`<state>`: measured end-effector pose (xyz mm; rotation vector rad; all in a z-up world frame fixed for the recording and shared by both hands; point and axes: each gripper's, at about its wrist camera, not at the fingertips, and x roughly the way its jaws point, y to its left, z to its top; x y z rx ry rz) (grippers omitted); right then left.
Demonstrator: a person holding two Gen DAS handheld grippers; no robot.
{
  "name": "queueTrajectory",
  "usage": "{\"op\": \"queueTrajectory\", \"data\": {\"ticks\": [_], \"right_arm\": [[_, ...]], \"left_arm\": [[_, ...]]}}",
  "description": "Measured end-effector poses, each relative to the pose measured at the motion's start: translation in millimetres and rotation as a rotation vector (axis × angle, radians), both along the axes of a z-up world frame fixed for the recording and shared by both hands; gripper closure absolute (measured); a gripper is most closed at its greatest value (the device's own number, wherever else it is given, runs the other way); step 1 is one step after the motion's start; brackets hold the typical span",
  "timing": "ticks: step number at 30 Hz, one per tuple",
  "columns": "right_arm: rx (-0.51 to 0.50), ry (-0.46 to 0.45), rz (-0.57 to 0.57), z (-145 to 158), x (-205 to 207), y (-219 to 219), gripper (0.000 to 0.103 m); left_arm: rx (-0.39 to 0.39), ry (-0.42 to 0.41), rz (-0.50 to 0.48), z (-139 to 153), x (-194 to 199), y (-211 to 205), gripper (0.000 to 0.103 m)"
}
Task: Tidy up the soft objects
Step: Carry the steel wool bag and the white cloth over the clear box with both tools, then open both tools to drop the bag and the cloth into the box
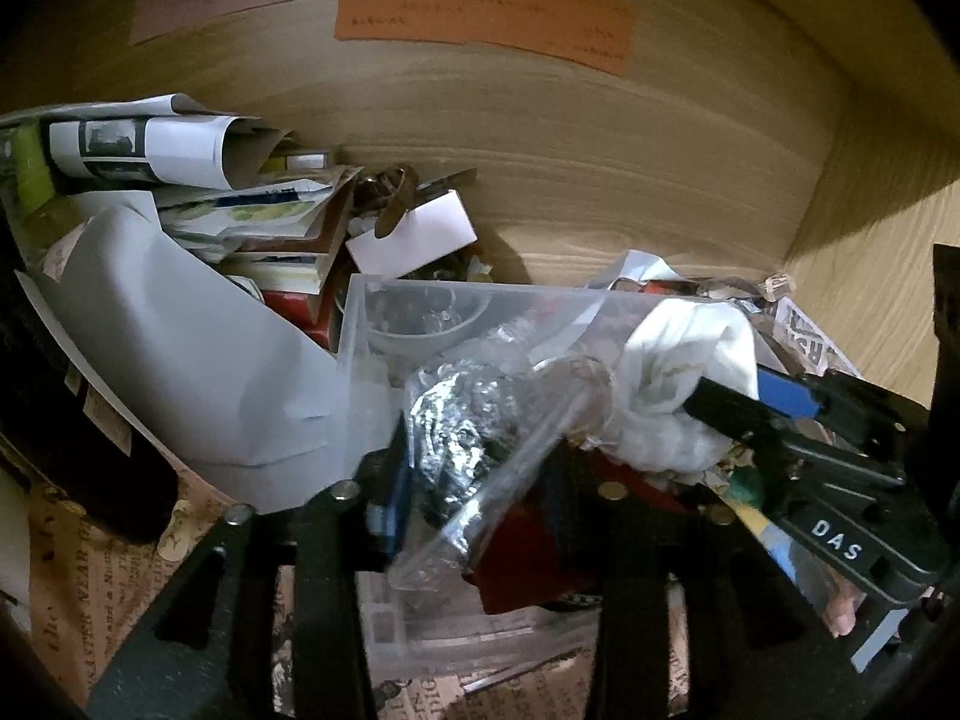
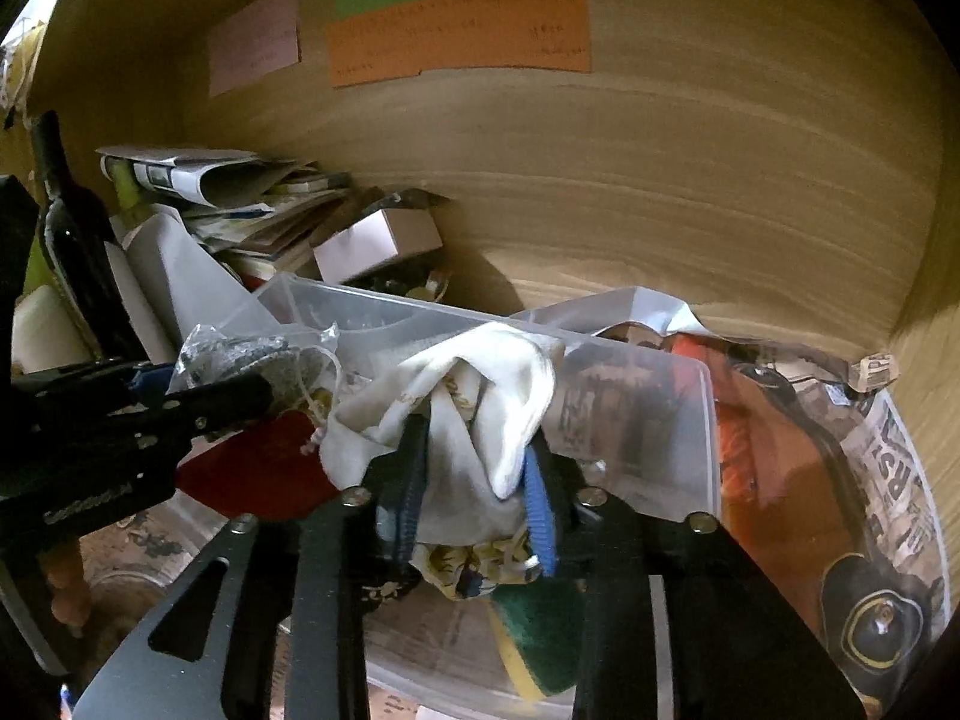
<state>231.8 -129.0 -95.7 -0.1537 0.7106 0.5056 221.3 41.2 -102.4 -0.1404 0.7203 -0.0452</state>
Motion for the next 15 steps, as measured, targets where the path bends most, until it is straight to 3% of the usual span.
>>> {"op": "queueTrajectory", "data": {"ticks": [5,9,15], "right_arm": [[-0.008,0.006,-0.007,1,1,0,0.057],[0.014,-0.017,-0.001,11,-6,-5,0.047],[0.028,-0.098,0.015,36,-33,-15,0.042]], "left_arm": [[0.014,-0.019,0.005,4,-6,-5,0.040],[0.023,-0.048,0.000,13,-19,-8,0.037],[0.036,-0.107,-0.010,36,-44,-14,0.034]]}}
